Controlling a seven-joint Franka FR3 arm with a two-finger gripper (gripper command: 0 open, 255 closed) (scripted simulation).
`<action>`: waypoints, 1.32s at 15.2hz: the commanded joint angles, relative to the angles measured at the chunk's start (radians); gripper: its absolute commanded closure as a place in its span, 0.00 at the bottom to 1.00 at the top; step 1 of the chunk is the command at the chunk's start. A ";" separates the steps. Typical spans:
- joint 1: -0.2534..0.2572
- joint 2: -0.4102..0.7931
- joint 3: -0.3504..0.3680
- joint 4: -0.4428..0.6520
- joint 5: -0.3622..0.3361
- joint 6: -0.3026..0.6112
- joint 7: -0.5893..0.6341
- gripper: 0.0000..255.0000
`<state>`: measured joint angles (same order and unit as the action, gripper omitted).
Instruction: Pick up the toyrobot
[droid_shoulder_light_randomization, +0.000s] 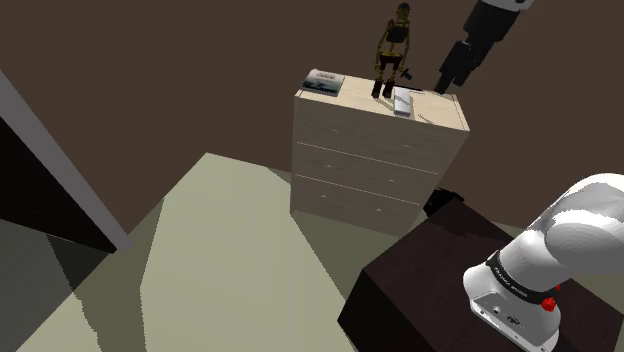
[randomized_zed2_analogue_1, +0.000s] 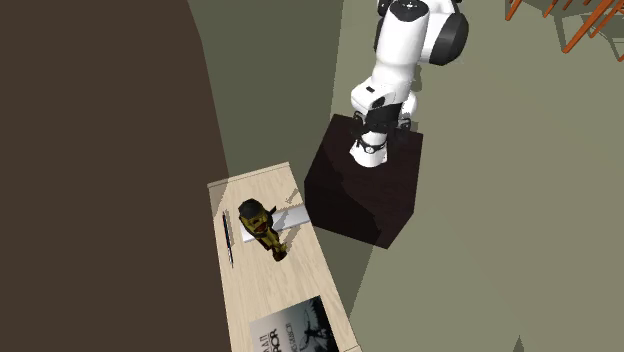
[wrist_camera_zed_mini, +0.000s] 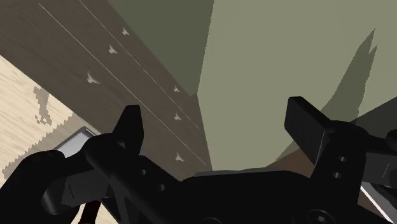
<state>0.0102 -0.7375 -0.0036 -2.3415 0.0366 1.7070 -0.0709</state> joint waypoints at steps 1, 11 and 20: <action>0.000 0.000 0.000 0.000 0.000 0.000 0.000 0.00; -0.023 0.246 -0.155 0.152 -0.073 0.167 -0.244 0.00; -0.023 0.520 -0.278 0.401 -0.032 0.258 -0.469 0.00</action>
<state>-0.0113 -0.2492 -0.2666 -1.9732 -0.0044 1.9589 -0.5096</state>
